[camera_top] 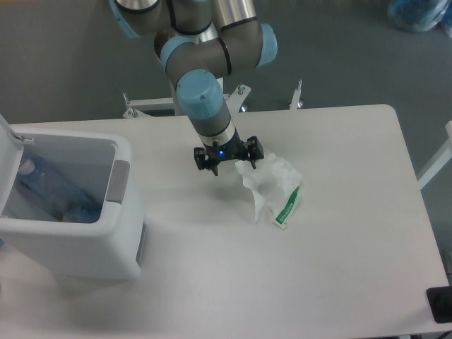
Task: Place the trash in the trash can
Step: 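Lower the gripper and pinch the edge of the plastic bag, then lift the bag and carry it over the trash bin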
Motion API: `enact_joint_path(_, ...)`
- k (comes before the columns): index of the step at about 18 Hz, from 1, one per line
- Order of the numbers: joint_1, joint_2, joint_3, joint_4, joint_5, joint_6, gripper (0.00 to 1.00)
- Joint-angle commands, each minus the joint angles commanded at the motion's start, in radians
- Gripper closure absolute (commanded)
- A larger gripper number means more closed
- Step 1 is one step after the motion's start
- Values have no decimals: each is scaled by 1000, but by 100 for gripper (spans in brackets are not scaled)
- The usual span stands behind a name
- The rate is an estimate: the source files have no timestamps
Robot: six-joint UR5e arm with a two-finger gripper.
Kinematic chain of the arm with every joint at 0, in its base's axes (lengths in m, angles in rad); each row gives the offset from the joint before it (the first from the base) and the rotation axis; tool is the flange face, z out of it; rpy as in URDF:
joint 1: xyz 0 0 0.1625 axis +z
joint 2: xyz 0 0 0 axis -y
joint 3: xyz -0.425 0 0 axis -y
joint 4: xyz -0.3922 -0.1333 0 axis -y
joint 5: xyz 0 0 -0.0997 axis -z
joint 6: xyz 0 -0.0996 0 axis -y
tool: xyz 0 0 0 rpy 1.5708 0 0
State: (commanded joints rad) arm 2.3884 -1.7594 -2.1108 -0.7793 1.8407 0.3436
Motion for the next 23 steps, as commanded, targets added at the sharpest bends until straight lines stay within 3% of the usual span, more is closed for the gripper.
enact_joint_path(3,0,-9,6,0,5,0,9)
enact_joint_path(6,0,-9,9,0,5,0,23)
enact_joint_path(9,0,-9,12,0,5,0,46)
enact_joint_path(13,0,-25,32,2,3,0,94)
enact_joint_path(15,2,-31,40,5,3,-2,100)
enact_joint_path(19,3,-32,44,5,3,0,100)
enact_joint_path(23,15,-19,92,-11,-8,0,100)
